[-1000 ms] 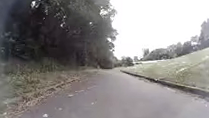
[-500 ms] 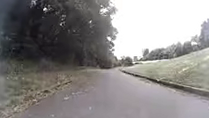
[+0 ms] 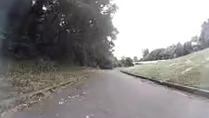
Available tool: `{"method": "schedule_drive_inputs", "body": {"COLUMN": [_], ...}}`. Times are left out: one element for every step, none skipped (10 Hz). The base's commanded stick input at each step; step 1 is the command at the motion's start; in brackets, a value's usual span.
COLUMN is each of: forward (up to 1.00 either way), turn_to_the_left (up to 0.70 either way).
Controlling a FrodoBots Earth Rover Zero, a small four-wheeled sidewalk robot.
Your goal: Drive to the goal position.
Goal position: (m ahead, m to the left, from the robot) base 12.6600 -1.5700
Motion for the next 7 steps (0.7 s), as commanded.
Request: {"method": "schedule_drive_inputs", "body": {"forward": [0.45,0.45,0.45,0.45,0.45,0.45,0.45], "turn_to_the_left": [0.00,0.00,0.00,0.00,0.00,0.00,0.00]}}
